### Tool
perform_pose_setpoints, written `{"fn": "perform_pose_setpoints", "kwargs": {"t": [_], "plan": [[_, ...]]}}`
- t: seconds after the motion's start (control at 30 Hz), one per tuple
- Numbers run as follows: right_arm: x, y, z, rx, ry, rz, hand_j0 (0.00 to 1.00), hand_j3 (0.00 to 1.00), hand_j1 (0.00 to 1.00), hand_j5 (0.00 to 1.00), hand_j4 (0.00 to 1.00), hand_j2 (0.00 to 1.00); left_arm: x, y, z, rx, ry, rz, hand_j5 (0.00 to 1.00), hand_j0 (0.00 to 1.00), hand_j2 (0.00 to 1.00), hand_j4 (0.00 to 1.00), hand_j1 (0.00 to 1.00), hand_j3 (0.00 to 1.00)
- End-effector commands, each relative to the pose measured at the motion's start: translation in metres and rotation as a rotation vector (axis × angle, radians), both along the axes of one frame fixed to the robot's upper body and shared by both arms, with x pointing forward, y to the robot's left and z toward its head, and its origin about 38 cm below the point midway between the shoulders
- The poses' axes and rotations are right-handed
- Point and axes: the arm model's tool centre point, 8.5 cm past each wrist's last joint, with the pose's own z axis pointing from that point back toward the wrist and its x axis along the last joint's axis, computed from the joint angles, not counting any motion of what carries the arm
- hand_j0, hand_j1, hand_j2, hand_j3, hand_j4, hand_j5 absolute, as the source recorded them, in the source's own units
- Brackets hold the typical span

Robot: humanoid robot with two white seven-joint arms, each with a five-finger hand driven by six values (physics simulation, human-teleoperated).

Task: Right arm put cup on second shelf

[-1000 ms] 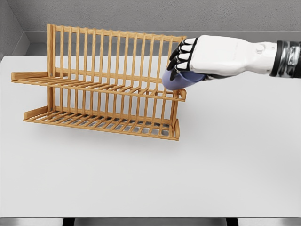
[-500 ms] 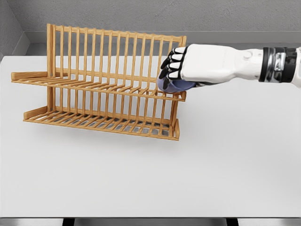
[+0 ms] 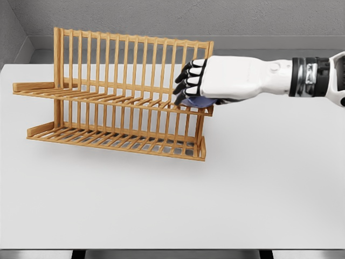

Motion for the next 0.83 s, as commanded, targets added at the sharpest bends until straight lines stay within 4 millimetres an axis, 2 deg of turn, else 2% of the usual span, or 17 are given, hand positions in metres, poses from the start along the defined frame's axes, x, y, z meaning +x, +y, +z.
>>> {"fn": "perform_pose_setpoints", "kwargs": {"t": [0.0, 0.07, 0.17, 0.23, 0.3, 0.33, 0.4, 0.47, 0.53, 0.6, 0.7, 0.8], "plan": [[0.0, 0.0, 0.0, 0.002, 0.004, 0.0, 1.0, 1.0, 1.0, 1.0, 1.0, 1.0, 0.0, 0.0, 0.0, 0.0, 0.0, 0.0, 1.0, 1.0, 1.0, 1.0, 1.0, 1.0], [0.001, -0.003, 0.006, 0.009, -0.008, -0.008, 1.0, 1.0, 1.0, 1.0, 1.0, 1.0, 0.0, 0.0, 0.0, 0.0, 0.0, 0.0, 1.0, 1.0, 1.0, 1.0, 1.0, 1.0], [0.005, -0.016, 0.037, 0.058, -0.074, -0.058, 1.0, 1.0, 1.0, 1.0, 1.0, 1.0, 0.0, 0.0, 0.0, 0.0, 0.0, 0.0, 1.0, 1.0, 1.0, 1.0, 1.0, 1.0], [0.006, -0.038, 0.063, 0.108, -0.136, -0.113, 1.0, 1.0, 1.0, 1.0, 1.0, 1.0, 0.0, 0.0, 0.0, 0.0, 0.0, 0.0, 1.0, 1.0, 1.0, 1.0, 1.0, 1.0], [0.007, -0.067, 0.074, 0.101, -0.162, -0.185, 1.0, 1.0, 1.0, 1.0, 1.0, 1.0, 0.0, 0.0, 0.0, 0.0, 0.0, 0.0, 1.0, 1.0, 1.0, 1.0, 1.0, 1.0], [0.007, -0.093, 0.063, 0.095, -0.137, -0.245, 1.0, 1.0, 1.0, 1.0, 1.0, 1.0, 0.0, 0.0, 0.0, 0.0, 0.0, 0.0, 1.0, 1.0, 1.0, 1.0, 1.0, 1.0], [0.003, -0.126, 0.042, 0.077, -0.086, -0.329, 1.0, 1.0, 1.0, 1.0, 1.0, 1.0, 0.0, 0.0, 0.0, 0.0, 0.0, 0.0, 1.0, 1.0, 1.0, 1.0, 1.0, 1.0], [0.002, -0.139, 0.014, 0.071, -0.014, -0.367, 1.0, 1.0, 1.0, 1.0, 1.0, 1.0, 0.0, 0.0, 0.0, -0.002, 0.0, 0.0, 1.0, 1.0, 1.0, 1.0, 1.0, 1.0], [-0.004, -0.163, -0.005, 0.179, 0.019, -0.444, 1.0, 1.0, 1.0, 1.0, 1.0, 1.0, 0.0, 0.0, 0.0, 0.0, 0.0, 0.0, 1.0, 1.0, 1.0, 1.0, 1.0, 1.0], [-0.006, -0.168, -0.015, 0.339, 0.018, -0.481, 1.0, 1.0, 1.0, 1.0, 1.0, 1.0, 0.0, 0.0, 0.0, 0.0, 0.0, 0.0, 1.0, 1.0, 1.0, 1.0, 1.0, 1.0], [-0.006, -0.167, -0.028, 0.343, 0.05, -0.489, 1.0, 1.0, 1.0, 1.0, 1.0, 1.0, 0.0, 0.0, 0.0, 0.0, 0.0, 0.0, 1.0, 1.0, 1.0, 1.0, 1.0, 1.0], [-0.007, -0.168, -0.032, 0.338, 0.058, -0.493, 1.0, 1.0, 1.0, 1.0, 1.0, 1.0, 0.0, 0.0, 0.0, 0.0, 0.0, 0.0, 1.0, 1.0, 1.0, 1.0, 1.0, 1.0]]}}
